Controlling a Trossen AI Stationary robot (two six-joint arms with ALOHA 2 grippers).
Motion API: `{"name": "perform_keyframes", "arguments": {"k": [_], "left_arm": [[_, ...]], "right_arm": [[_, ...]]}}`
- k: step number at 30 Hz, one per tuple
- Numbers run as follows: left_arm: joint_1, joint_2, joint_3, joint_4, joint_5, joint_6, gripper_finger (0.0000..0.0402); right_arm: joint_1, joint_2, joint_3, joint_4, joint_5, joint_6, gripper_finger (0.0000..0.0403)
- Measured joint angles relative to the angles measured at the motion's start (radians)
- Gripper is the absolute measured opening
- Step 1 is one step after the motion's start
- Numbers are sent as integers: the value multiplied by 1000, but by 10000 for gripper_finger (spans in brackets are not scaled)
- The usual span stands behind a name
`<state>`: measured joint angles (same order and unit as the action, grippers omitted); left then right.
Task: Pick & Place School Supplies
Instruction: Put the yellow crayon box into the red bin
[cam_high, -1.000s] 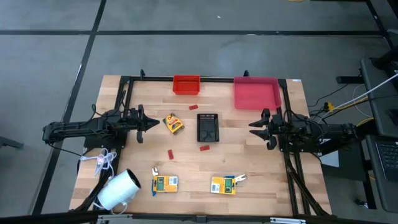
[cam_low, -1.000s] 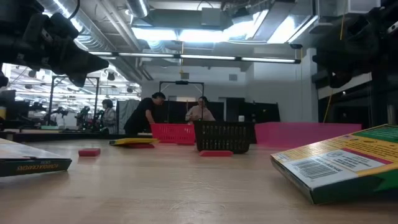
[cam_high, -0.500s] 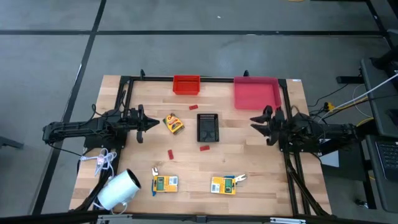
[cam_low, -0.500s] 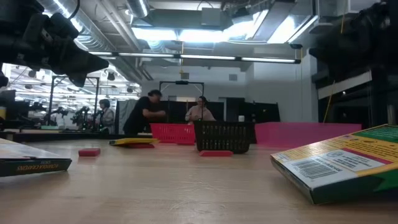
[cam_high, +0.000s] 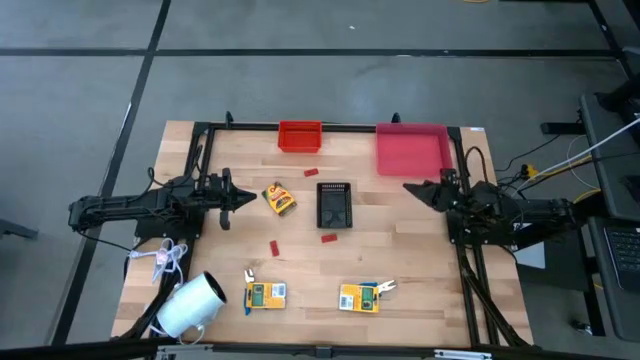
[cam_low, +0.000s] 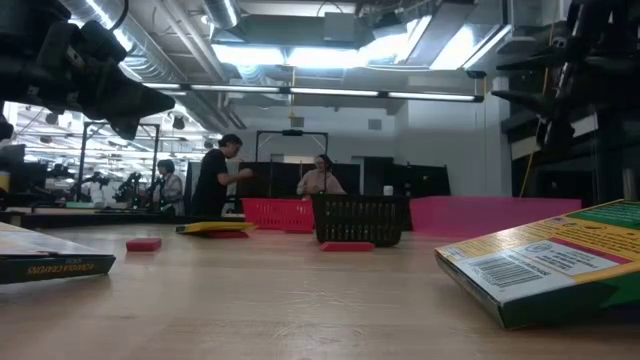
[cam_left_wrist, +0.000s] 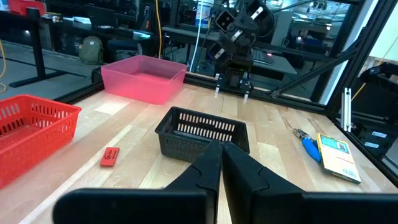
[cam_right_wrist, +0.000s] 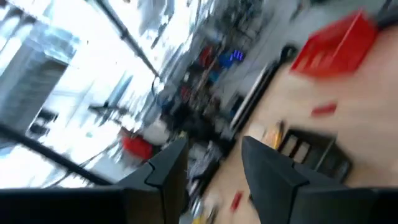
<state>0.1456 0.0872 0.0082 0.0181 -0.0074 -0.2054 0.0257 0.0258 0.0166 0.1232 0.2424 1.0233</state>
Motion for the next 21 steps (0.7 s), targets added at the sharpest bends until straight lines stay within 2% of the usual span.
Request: {"name": "perform_keyframes", "arguments": {"k": [3,9,15,21], "left_arm": [[0,0,0,0,0,0,8],[0,0,0,0,0,0,8],[0,0,0,24,-46,-38,8],[0,0,0,191,-22,-163,12]], "right_arm": [[6,0,0,4,-85,63,155],[45,0,0,96,-72,-6,155],[107,6,0,139,98,60,155],[193,51,0,185,295,121,155]]}}
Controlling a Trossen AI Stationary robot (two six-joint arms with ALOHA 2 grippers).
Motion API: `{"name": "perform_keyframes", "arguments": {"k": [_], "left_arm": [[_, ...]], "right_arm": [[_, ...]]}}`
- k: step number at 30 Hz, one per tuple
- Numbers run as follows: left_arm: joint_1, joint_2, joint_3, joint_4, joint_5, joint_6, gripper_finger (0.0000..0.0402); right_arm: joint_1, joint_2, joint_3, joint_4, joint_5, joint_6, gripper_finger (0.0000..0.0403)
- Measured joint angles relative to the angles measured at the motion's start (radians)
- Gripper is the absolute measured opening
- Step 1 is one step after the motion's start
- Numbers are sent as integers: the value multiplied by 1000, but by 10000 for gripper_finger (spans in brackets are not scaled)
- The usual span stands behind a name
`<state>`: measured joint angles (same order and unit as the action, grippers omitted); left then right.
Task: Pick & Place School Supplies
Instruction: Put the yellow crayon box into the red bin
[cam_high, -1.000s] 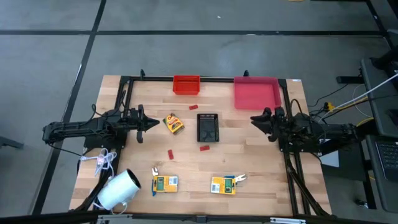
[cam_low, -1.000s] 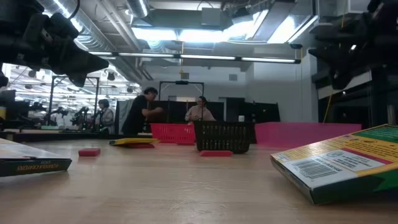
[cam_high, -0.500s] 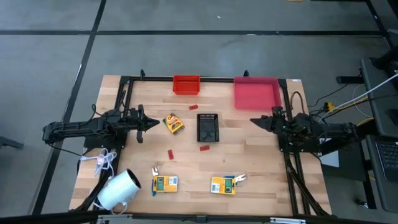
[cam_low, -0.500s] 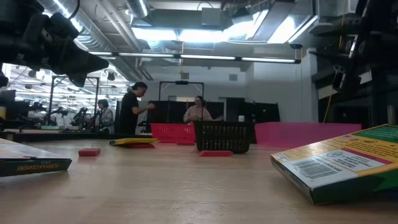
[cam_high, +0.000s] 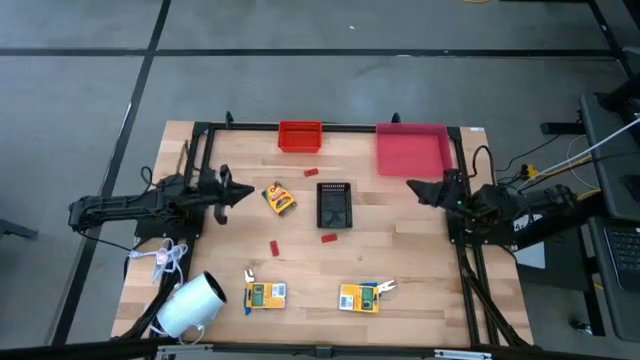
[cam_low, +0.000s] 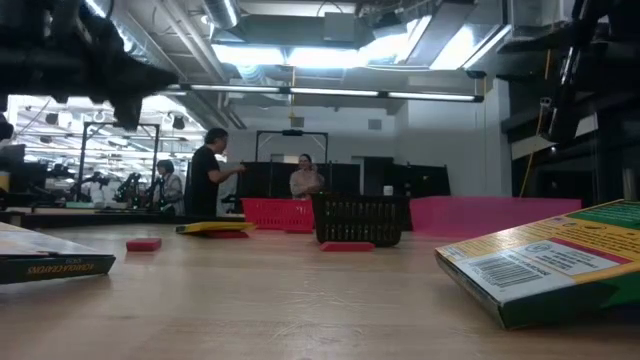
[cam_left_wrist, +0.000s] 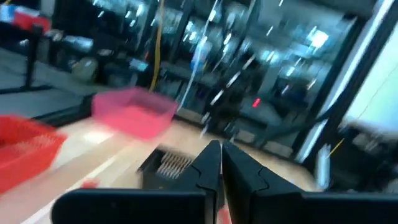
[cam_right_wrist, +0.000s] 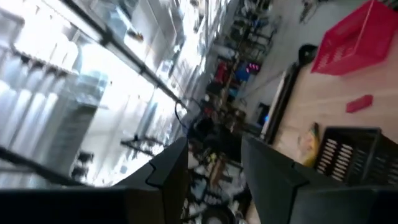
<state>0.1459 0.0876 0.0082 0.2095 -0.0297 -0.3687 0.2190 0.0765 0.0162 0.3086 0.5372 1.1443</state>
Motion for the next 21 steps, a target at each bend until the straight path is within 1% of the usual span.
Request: {"name": "perform_keyframes", "arguments": {"k": [2,4,6,10,13,16,19,21], "left_arm": [[-1,0,0,47,-30,-44,12],[0,0,0,87,-51,-190,13],[-2,0,0,111,-39,-356,13],[-2,0,0,197,-19,-527,13],[-2,0,0,275,50,-552,12],[-2,0,0,313,96,-554,11],[-2,0,0,373,90,-554,11],[-2,0,0,403,35,-558,12]], "right_arm": [[33,40,0,60,59,-16,155],[63,87,0,130,107,-45,155],[89,140,0,201,138,-68,155],[134,252,5,344,170,-134,155],[155,328,33,443,204,-212,155],[158,386,76,514,196,-304,155],[158,431,131,529,136,-367,155],[158,459,168,529,95,-394,155]]}}
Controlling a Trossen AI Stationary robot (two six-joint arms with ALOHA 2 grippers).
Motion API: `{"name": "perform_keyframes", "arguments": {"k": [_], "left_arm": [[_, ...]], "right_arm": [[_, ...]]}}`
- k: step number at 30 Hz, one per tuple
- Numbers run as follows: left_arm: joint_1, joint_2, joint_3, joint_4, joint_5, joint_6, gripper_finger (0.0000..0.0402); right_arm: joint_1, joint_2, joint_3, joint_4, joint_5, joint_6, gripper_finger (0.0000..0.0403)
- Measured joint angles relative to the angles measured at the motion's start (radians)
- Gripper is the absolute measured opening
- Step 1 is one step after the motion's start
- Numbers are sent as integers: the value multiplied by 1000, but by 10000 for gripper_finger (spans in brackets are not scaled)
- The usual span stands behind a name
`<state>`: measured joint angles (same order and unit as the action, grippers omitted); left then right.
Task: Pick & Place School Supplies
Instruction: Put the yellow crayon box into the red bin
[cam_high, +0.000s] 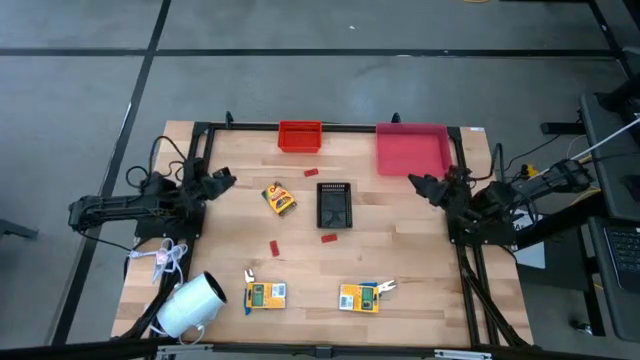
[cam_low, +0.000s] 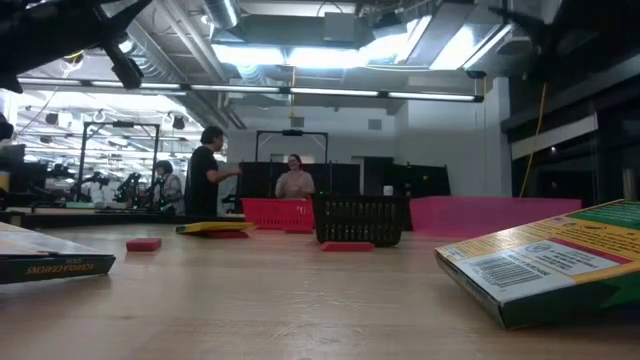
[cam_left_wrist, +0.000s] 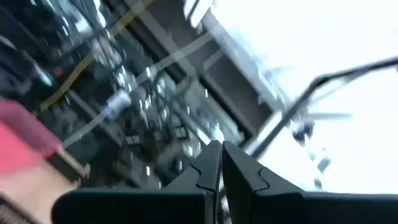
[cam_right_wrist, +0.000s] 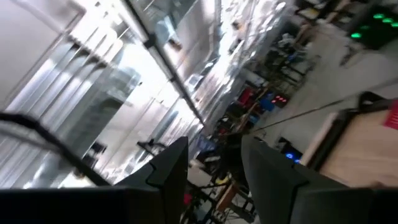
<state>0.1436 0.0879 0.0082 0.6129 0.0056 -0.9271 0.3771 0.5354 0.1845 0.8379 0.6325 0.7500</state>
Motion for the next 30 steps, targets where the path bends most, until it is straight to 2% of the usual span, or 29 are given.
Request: {"name": "perform_keyframes", "arguments": {"k": [3,5,10,12,17,25,28,30], "left_arm": [[0,-1,0,68,-93,-33,12],[0,0,0,68,-146,-1,11],[0,7,0,65,-351,23,8],[0,6,0,66,-375,42,8],[0,6,0,65,-303,75,6],[0,37,18,58,-139,-97,4],[0,97,70,65,-118,-127,6],[-2,148,156,99,-106,-65,8]], "right_arm": [[0,30,48,0,-72,-50,155],[0,42,72,0,-121,-74,155],[0,57,109,0,-197,-102,155],[0,57,111,-1,-218,-110,155],[0,58,111,-1,-258,-112,155],[0,59,111,4,-283,-76,155],[7,81,119,60,-320,-57,155],[14,98,162,71,-370,-73,155]]}}
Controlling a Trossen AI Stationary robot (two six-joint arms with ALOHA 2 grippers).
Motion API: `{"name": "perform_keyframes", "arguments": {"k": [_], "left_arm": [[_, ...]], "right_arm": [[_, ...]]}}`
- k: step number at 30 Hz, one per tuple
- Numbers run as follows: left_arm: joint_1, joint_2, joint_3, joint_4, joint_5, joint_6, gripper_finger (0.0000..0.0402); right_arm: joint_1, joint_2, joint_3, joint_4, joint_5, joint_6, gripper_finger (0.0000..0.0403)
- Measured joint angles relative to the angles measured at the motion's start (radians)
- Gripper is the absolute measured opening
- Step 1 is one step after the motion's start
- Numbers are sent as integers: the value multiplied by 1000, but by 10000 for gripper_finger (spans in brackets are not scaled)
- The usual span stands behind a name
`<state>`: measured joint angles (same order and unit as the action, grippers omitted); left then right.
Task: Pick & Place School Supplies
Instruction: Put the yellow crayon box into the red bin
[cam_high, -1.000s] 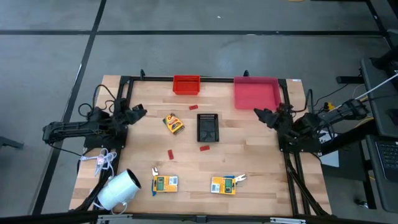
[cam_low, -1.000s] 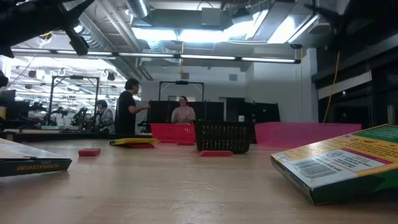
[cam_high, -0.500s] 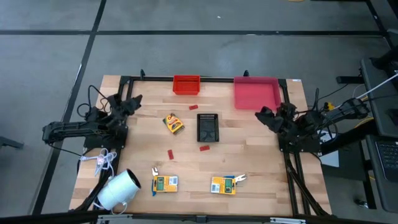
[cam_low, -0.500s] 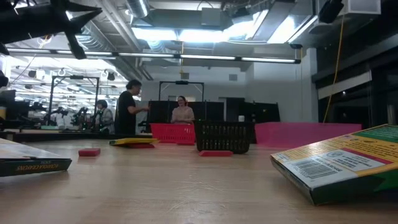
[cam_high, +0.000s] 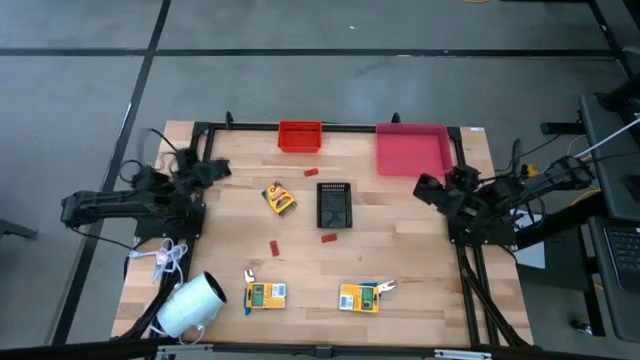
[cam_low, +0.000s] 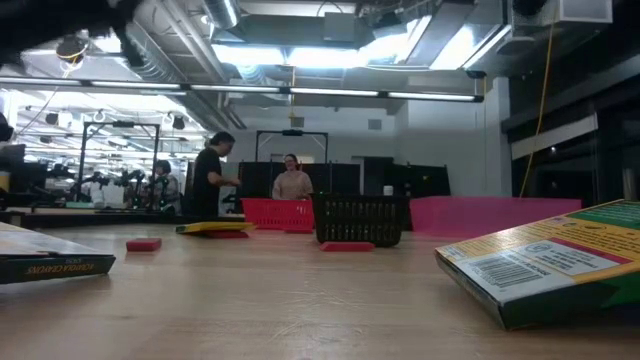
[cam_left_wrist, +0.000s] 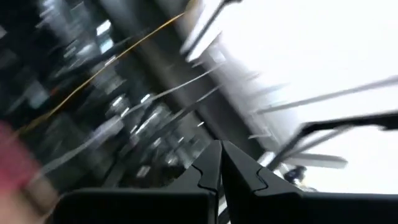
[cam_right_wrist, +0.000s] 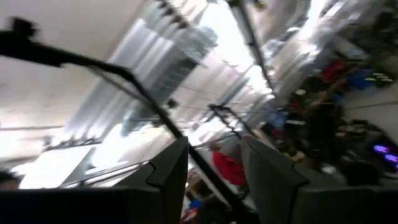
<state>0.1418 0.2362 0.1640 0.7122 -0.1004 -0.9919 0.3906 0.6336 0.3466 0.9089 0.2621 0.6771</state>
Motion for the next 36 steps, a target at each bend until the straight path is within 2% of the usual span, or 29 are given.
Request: {"name": "perform_keyframes", "arguments": {"k": [3,5,7,9,10,12,14,17,22,25,31,36], "left_arm": [[-21,79,203,15,60,216,8],[-40,140,366,-127,91,370,8],[-54,207,551,-453,57,482,9],[-63,292,744,-869,-41,543,10],[-65,340,835,-1090,-100,553,13],[-71,444,990,-1418,-201,535,22],[-79,529,1098,-1634,-249,512,36],[-97,597,1181,-1755,-241,488,64],[-121,586,1165,-1773,-241,443,124],[-134,553,1128,-1758,-261,405,156],[-172,474,1042,-1670,-265,321,198],[-202,473,1020,-1652,-262,270,204]], "right_arm": [[10,27,107,-42,-79,-43,155],[15,41,198,-177,-120,-72,155],[18,53,304,-418,-146,-83,155],[18,71,414,-730,-165,-66,155],[18,84,467,-894,-177,-43,155],[18,117,558,-1193,-208,54,155],[12,146,620,-1420,-280,184,155],[-9,171,631,-1587,-396,335,155],[-41,217,503,-1526,-612,472,155],[-72,256,368,-1309,-682,511,155],[-138,385,106,-816,-736,646,155],[-159,551,41,-688,-804,677,155]]}}
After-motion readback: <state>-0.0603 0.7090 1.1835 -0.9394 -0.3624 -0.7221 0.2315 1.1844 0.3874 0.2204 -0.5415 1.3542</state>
